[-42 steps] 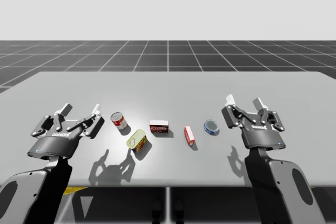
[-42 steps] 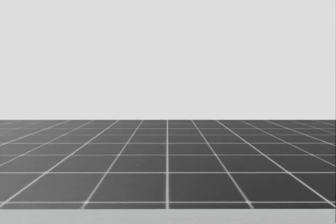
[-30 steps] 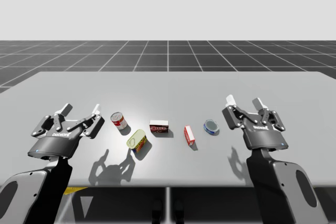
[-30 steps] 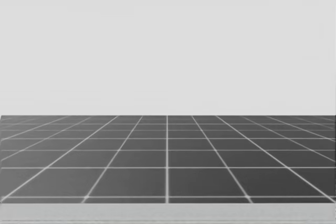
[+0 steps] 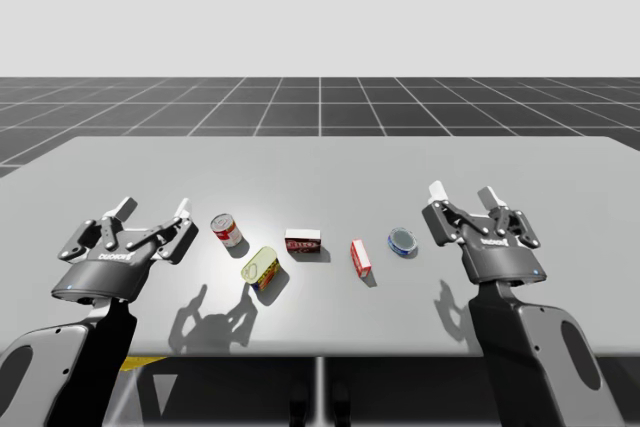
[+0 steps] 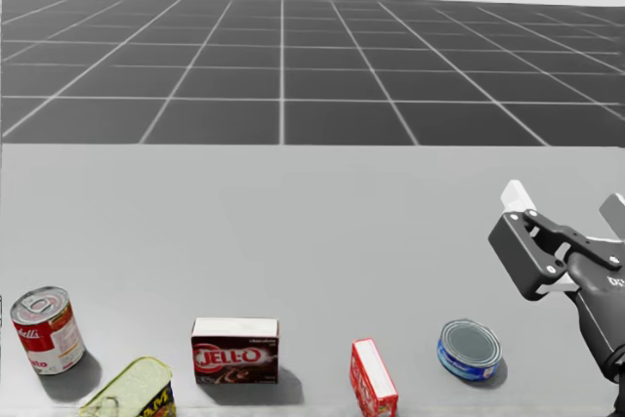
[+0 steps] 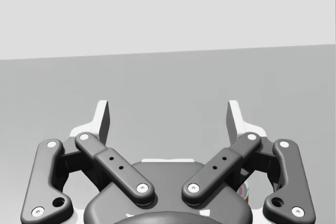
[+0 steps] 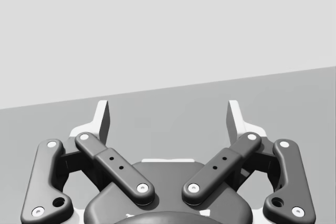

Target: Lift the tuna fish can off the table.

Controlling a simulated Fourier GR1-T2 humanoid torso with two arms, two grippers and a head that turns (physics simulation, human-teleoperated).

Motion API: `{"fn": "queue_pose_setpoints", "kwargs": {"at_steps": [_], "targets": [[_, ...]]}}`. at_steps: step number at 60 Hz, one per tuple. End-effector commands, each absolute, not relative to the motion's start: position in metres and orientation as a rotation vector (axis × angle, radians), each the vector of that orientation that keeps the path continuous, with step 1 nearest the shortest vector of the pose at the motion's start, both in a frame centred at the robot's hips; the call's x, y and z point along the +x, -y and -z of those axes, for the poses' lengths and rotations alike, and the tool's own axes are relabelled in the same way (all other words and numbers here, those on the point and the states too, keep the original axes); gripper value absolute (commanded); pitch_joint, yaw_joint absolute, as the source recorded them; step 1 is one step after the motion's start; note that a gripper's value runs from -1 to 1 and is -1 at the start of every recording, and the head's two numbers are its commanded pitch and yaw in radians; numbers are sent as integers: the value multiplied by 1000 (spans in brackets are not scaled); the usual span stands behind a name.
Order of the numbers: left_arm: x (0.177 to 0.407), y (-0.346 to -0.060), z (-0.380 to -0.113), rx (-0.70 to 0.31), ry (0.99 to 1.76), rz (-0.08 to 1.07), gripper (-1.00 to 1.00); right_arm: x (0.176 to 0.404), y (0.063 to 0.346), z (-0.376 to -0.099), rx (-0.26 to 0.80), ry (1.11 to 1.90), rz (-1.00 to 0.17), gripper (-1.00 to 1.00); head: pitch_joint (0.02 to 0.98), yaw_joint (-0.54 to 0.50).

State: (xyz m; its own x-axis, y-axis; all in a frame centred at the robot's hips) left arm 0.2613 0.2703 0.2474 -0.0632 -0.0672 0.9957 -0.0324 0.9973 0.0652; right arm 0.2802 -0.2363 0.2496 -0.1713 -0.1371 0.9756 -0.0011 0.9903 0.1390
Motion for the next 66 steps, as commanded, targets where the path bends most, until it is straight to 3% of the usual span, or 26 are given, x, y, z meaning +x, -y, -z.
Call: {"fn": "queue_pose_setpoints", "kwargs": {"at_steps": [1, 10, 23, 36, 42, 66], "targets": [[261, -270, -247, 75, 1634, 36, -1000, 281, 237, -249, 91, 1741, 117, -1000, 628, -120], [261, -266, -246, 72, 1629, 57, -1000, 281, 239, -250, 81, 1745, 117, -1000, 748, -251], [262, -261, -245, 66, 1624, 72, -1000, 282, 241, -251, 79, 1748, 114, -1000, 852, -367], [263, -260, -244, 60, 1620, 73, -1000, 277, 244, -255, 93, 1725, 103, -1000, 844, -359], [262, -260, -244, 51, 1620, 71, -1000, 269, 245, -254, 136, 1712, 30, -1000, 832, -349], [262, -260, -245, 32, 1619, 65, -1000, 239, 250, -217, 176, 1526, -198, -1000, 824, -327]]}}
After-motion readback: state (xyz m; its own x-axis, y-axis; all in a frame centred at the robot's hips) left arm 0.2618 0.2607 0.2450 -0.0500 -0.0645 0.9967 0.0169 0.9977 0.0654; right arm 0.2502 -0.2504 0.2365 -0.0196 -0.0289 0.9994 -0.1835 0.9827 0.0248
